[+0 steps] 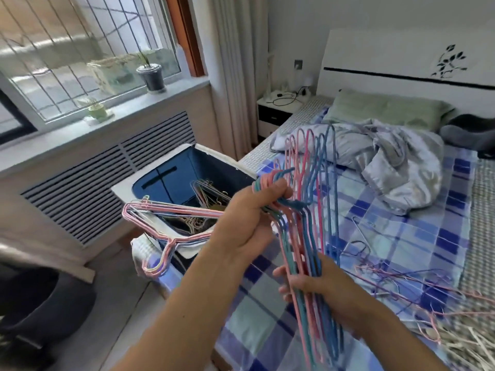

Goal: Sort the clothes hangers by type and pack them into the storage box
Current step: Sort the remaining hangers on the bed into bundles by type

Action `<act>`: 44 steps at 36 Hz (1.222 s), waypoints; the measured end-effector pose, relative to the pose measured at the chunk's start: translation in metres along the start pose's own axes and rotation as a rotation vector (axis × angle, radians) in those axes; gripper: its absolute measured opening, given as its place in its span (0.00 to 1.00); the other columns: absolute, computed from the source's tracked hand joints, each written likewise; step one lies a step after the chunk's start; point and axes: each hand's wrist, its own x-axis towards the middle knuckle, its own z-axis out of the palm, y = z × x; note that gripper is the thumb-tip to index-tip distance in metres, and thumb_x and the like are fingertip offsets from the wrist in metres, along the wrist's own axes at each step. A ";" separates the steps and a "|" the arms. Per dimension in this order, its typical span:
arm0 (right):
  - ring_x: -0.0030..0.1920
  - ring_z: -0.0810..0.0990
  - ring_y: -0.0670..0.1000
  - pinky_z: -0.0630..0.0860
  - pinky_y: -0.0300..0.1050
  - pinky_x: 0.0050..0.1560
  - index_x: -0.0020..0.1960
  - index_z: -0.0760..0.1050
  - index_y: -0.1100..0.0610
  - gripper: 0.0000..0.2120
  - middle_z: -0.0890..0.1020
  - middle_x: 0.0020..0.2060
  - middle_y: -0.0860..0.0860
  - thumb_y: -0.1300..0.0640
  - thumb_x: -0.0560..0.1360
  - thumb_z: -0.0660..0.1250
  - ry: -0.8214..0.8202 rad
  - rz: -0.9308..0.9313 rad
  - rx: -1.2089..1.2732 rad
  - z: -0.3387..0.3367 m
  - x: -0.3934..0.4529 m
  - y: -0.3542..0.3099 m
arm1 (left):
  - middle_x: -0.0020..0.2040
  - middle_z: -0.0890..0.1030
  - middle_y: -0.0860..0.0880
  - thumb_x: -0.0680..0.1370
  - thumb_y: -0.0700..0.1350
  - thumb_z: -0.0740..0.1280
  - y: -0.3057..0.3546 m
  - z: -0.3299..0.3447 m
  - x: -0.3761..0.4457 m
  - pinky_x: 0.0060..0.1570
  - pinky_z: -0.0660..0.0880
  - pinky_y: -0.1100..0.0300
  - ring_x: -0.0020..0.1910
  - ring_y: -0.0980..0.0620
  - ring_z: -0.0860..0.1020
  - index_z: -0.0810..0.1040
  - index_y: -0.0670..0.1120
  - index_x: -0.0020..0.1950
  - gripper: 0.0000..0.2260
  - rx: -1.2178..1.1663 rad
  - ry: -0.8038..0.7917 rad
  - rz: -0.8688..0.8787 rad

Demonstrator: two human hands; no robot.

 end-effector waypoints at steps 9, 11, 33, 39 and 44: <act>0.29 0.77 0.51 0.76 0.47 0.33 0.52 0.74 0.56 0.07 0.77 0.29 0.52 0.63 0.77 0.68 0.108 -0.007 -0.365 0.096 0.070 -0.029 | 0.38 0.77 0.44 0.77 0.35 0.65 0.076 -0.109 -0.008 0.49 0.74 0.53 0.39 0.49 0.79 0.80 0.41 0.41 0.07 -0.202 0.006 0.105; 0.28 0.74 0.47 0.73 0.46 0.34 0.49 0.74 0.53 0.03 0.75 0.27 0.46 0.59 0.76 0.67 0.176 -0.065 -0.530 0.120 0.096 -0.025 | 0.39 0.73 0.46 0.75 0.35 0.65 0.087 -0.143 -0.004 0.53 0.71 0.52 0.40 0.49 0.76 0.75 0.43 0.46 0.03 -0.288 0.036 0.122; 0.56 0.80 0.61 0.73 0.50 0.48 0.62 0.70 0.54 0.13 0.81 0.56 0.56 0.56 0.78 0.63 0.607 0.220 -1.096 0.166 0.310 -0.037 | 0.45 0.79 0.47 0.81 0.49 0.63 0.112 -0.315 0.186 0.60 0.76 0.52 0.49 0.48 0.79 0.79 0.43 0.56 0.11 -0.316 0.198 -0.104; 0.60 0.78 0.62 0.75 0.53 0.57 0.63 0.68 0.57 0.15 0.79 0.59 0.59 0.60 0.76 0.62 0.485 0.403 -1.076 0.159 0.333 -0.014 | 0.57 0.79 0.40 0.78 0.50 0.71 0.077 -0.351 0.210 0.50 0.79 0.49 0.48 0.43 0.81 0.77 0.41 0.65 0.20 -0.056 0.482 -0.415; 0.59 0.79 0.62 0.75 0.52 0.55 0.63 0.69 0.57 0.16 0.79 0.58 0.59 0.59 0.76 0.65 0.461 0.392 -1.131 0.155 0.338 -0.020 | 0.54 0.81 0.42 0.82 0.43 0.65 0.076 -0.348 0.228 0.40 0.78 0.52 0.50 0.43 0.83 0.77 0.43 0.66 0.14 0.302 0.608 -0.411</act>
